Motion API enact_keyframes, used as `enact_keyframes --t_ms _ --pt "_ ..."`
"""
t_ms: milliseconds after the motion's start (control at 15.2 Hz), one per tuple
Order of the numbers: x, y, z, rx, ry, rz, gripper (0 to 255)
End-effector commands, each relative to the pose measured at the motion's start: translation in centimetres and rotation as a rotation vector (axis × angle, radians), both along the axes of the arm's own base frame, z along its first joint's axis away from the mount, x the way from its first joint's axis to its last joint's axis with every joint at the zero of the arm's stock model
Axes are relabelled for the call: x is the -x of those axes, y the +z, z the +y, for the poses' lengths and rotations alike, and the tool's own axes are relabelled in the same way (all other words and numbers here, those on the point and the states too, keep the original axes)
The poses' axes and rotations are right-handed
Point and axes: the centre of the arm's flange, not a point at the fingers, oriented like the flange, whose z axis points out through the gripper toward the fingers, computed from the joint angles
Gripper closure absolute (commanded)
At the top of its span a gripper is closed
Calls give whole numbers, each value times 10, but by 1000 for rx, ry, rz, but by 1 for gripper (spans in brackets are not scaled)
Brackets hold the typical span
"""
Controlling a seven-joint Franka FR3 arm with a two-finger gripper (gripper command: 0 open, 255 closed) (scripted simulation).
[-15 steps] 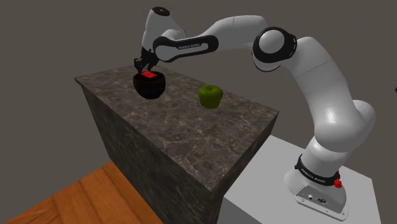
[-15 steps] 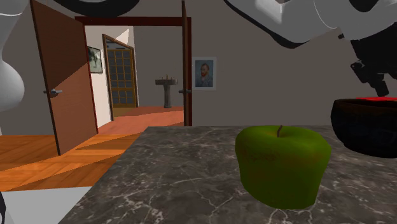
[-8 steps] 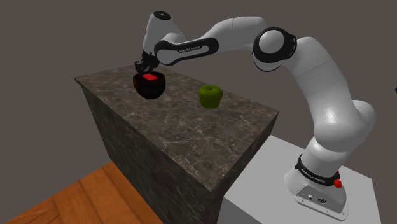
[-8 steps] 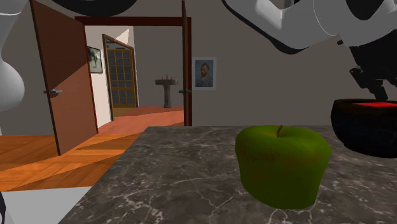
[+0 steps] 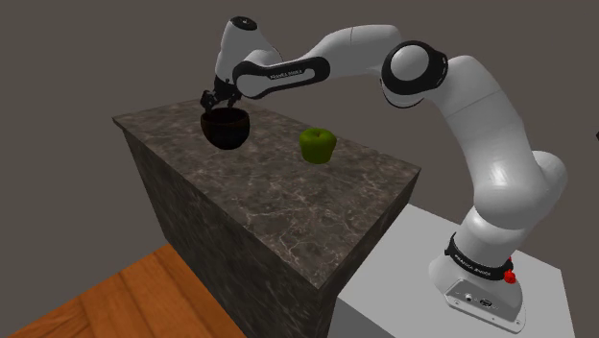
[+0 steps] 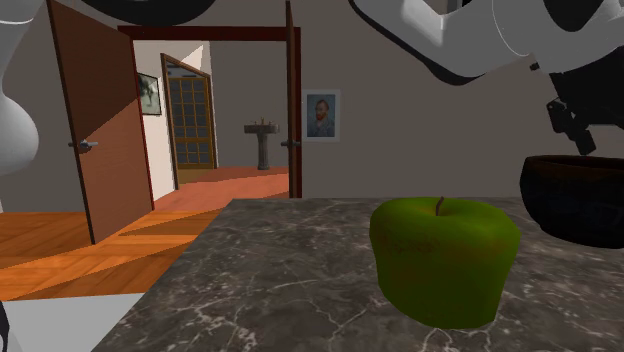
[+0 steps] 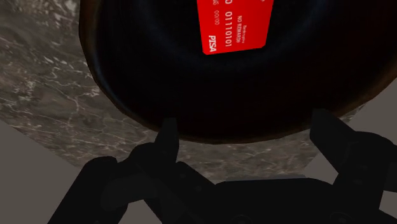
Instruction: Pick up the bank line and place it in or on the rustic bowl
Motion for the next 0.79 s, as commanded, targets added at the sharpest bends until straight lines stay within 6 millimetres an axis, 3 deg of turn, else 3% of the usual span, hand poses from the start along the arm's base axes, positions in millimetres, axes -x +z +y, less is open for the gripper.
enact_keyframes --t_ms 0,198,726 --pt "7 11 1 0 0 0 0" --pt "27 42 2 0 0 0 0" --pt "27 42 2 0 0 0 0"
